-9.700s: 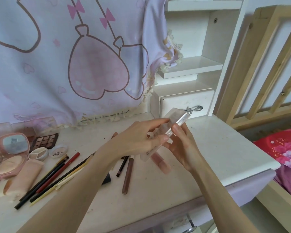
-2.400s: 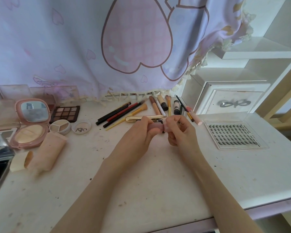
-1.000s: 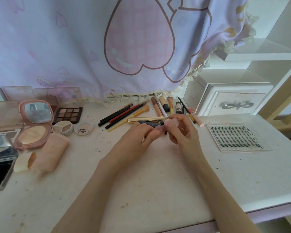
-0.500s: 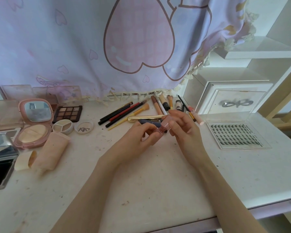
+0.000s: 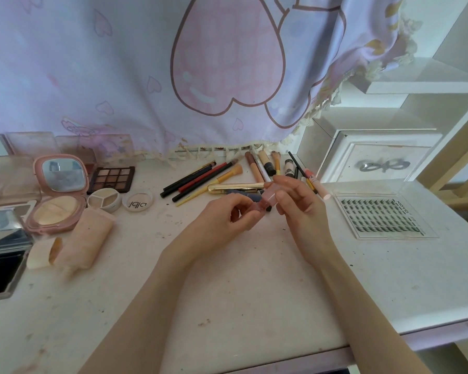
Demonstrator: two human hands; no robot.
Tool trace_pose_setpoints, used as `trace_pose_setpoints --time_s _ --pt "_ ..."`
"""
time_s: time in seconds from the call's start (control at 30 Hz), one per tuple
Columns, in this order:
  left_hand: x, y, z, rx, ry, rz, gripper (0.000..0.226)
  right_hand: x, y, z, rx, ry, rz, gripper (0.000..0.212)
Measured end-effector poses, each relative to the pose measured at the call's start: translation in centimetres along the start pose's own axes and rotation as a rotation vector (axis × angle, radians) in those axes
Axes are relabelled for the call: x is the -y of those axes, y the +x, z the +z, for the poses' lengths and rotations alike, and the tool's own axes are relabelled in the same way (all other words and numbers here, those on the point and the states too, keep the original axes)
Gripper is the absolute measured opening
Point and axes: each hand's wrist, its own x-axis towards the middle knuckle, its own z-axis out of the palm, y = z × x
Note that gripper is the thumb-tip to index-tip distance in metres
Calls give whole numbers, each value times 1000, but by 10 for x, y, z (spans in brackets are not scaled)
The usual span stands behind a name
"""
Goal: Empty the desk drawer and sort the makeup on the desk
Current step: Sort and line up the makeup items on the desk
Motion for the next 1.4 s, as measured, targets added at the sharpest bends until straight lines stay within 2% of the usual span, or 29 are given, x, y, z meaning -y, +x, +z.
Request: trace_pose_setpoints --time_s 0.13,0.37,0.63,0.87,1.1,1.4 --pt "-1 -1 -1 7 -16 -8 17 0 0 -1 24 -3 -2 23" --pt "0 0 -1 1 -47 -12 17 2 0 2 -76 -2 27 19" --pt "3 2 -2 -10 -81 -24 18 2 -1 2 -21 -45 -5 24" --pt "3 2 -3 -32 -52 -10 15 0 0 4 -102 -52 -7 18" --pt "2 2 -6 -12 -58 -10 16 -2 0 4 -77 -76 -18 24" --pt "1 2 -4 -51 -39 -2 14 -3 1 6 -133 -17 27 15"
